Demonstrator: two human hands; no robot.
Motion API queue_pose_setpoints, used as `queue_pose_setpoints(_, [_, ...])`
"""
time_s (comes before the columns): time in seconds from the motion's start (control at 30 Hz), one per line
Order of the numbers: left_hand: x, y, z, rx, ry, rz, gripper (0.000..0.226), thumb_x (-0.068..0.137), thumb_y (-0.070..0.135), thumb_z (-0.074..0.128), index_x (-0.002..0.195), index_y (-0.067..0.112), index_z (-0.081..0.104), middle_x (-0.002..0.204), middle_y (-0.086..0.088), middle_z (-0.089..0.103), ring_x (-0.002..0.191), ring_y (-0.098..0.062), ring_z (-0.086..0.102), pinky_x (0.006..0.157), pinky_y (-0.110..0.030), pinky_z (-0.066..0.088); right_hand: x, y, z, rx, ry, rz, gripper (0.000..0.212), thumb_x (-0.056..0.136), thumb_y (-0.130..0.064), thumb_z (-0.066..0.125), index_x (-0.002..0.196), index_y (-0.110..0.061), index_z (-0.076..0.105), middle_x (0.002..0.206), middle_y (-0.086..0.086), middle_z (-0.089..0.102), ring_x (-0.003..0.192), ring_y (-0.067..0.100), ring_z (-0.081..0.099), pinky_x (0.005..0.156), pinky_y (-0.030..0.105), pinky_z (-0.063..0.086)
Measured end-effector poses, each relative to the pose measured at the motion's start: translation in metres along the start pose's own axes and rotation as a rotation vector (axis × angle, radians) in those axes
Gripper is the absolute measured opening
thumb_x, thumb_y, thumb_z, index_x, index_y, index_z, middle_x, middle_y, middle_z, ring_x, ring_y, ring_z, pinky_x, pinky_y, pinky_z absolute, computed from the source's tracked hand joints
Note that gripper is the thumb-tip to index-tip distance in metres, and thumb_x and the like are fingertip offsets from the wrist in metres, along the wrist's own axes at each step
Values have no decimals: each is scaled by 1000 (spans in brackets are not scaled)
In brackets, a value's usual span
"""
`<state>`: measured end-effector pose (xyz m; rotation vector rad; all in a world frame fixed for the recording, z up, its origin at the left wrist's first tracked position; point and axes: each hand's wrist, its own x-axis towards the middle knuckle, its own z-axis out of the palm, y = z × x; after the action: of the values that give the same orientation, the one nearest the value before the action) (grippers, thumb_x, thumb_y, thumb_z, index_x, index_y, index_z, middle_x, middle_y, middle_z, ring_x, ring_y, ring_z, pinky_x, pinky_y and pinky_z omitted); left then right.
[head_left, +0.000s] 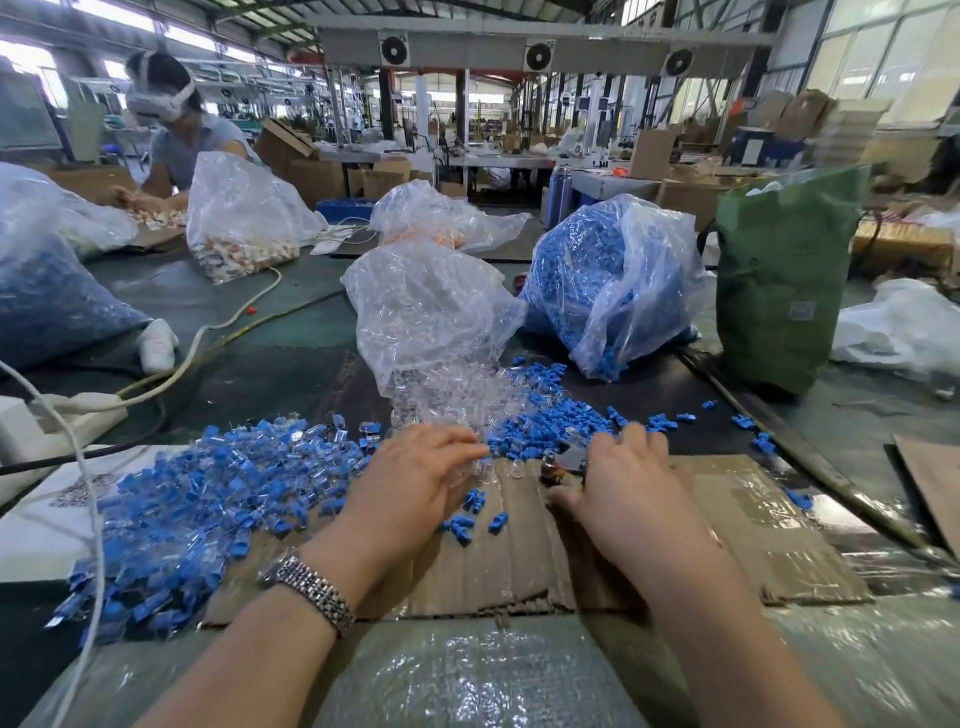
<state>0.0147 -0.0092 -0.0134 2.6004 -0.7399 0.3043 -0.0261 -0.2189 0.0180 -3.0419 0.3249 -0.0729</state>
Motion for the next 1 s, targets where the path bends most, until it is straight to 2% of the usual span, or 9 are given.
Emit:
queue_pose_setpoints(0.07, [1,1,5,67,-21,17,41,106,25,38,141,38,54,147,17,50,139,-7,38,121,-35,24,-1,-6,-4,70,52,-163,39,91,-51,65,122,-31,53,120,-5,44,123,20,41,103,47,35])
queue_pose_setpoints(0.17, [-1,0,7,94,39,44,34,106,25,47,135,37,60,135,19,57,128,-5,44,111,-30,30,-6,-19,-8,274,-109,-420,17,88,-35,71,103,-39,64,97,-16,54,104,11,54,100,41,43])
queue_pose_setpoints(0.23, [-3,-2,6,93,56,46,29,103,27,51,127,36,63,120,20,59,115,-4,47,101,-28,32,-8,-26,-4,285,-185,-488,13,88,-32,74,100,-35,70,97,-13,64,98,13,60,95,39,48])
queue_pose_setpoints(0.43, [-6,-3,2,-4,72,-5,17,92,45,67,105,35,66,99,22,61,96,1,52,98,-34,41,-3,-29,3,288,-125,-482,2,93,-29,69,95,-29,70,98,-5,59,92,17,58,80,33,47])
queue_pose_setpoints(0.57, [-4,0,0,-14,75,-41,10,92,43,69,93,35,64,90,22,58,91,0,55,101,-37,45,-1,-27,2,365,-94,-443,8,97,-26,62,90,-27,58,89,-9,63,85,13,60,76,30,49])
queue_pose_setpoints(0.7, [-5,1,-1,-37,121,-64,7,93,38,69,92,31,67,92,18,60,92,-2,55,98,-34,45,8,-26,-8,501,-31,-391,8,95,-21,64,99,-26,69,85,-13,65,82,5,63,79,23,52])
queue_pose_setpoints(0.83, [-4,1,-10,-325,281,-174,4,89,20,74,87,24,73,83,9,65,81,-4,61,73,-14,48,18,-32,-14,682,42,-336,11,93,-19,66,95,-27,74,82,-16,69,78,-4,62,67,8,45])
queue_pose_setpoints(0.9, [-6,-2,-14,-539,265,-264,9,89,15,73,85,23,73,75,4,71,72,-7,66,66,-16,53,20,-35,-8,847,32,-283,11,93,-16,68,92,-26,74,82,-12,70,75,-2,63,65,11,45])
queue_pose_setpoints(1.0, [-7,-6,-19,-926,210,-370,6,91,9,71,89,14,74,79,-8,75,69,-18,71,65,-21,58,18,-36,1,1070,2,-214,11,92,-13,72,90,-23,75,79,-6,70,63,-4,60,59,11,43])
